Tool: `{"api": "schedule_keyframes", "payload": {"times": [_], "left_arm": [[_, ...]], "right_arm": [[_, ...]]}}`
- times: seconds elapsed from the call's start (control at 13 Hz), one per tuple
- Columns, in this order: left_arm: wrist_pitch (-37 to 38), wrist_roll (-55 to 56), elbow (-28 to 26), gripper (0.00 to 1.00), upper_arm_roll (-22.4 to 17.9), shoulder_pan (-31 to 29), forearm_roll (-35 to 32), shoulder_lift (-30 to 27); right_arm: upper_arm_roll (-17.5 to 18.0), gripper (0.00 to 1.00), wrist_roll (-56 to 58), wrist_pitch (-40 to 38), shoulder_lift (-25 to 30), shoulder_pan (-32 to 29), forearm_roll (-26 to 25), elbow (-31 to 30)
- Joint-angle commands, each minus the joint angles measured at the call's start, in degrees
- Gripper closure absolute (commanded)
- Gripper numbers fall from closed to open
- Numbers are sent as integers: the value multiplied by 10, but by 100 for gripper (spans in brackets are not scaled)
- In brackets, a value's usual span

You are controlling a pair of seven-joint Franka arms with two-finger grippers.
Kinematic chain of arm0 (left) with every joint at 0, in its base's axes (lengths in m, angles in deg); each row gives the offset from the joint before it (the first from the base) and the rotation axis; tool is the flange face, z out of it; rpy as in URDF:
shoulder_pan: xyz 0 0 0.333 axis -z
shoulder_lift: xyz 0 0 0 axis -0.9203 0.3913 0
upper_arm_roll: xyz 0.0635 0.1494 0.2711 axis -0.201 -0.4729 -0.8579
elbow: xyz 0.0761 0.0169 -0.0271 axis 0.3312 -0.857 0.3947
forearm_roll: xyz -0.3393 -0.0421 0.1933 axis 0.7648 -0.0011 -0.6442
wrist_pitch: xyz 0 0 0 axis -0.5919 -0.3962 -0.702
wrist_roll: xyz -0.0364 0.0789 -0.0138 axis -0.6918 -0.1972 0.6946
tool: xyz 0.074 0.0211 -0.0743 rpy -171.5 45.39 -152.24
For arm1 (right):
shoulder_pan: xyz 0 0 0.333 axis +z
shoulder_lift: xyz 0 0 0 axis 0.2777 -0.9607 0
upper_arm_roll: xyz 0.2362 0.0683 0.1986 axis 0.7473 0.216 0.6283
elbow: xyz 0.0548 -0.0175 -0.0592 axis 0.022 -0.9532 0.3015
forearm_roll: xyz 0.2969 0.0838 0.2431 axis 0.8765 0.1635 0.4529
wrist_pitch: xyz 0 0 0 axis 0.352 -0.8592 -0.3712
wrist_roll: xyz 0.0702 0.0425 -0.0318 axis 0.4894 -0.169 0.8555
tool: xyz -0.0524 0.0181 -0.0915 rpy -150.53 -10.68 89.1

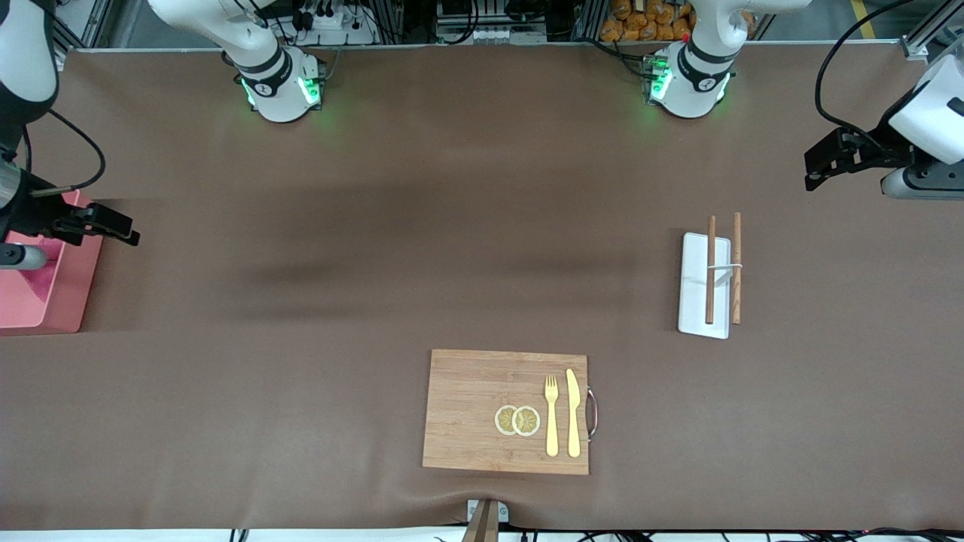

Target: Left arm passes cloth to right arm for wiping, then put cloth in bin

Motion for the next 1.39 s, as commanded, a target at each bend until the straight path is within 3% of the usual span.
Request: {"api": "schedule_keyframes", "payload": {"times": [0.0,0.15,0.54,0.69,0.77,1.08,1.31], "left_arm": [[-2,8,4,0,-2,1,11,1],[-2,7,4,0,-2,1,11,1],[-2,3,5,0,-2,1,12,2],[-2,2,5,0,5,-16,15,2],[-3,1,5,0,29,-34,19,2],[-3,1,5,0,44,-56,21,3],[-2,1,4,0,45,-55,22,3]], "right_arm": [[-4,0,-7,-11,2,8,-15,6],[2,0,-1,-34,4,-6,-13,16],[171,0,4,-62,2,-163,-15,43],[271,0,-28,-80,9,-247,-21,47],[288,0,-47,-86,23,-255,-34,46],[283,0,-72,-116,81,-255,-41,46],[275,0,-70,-78,75,-255,-46,46]]}}
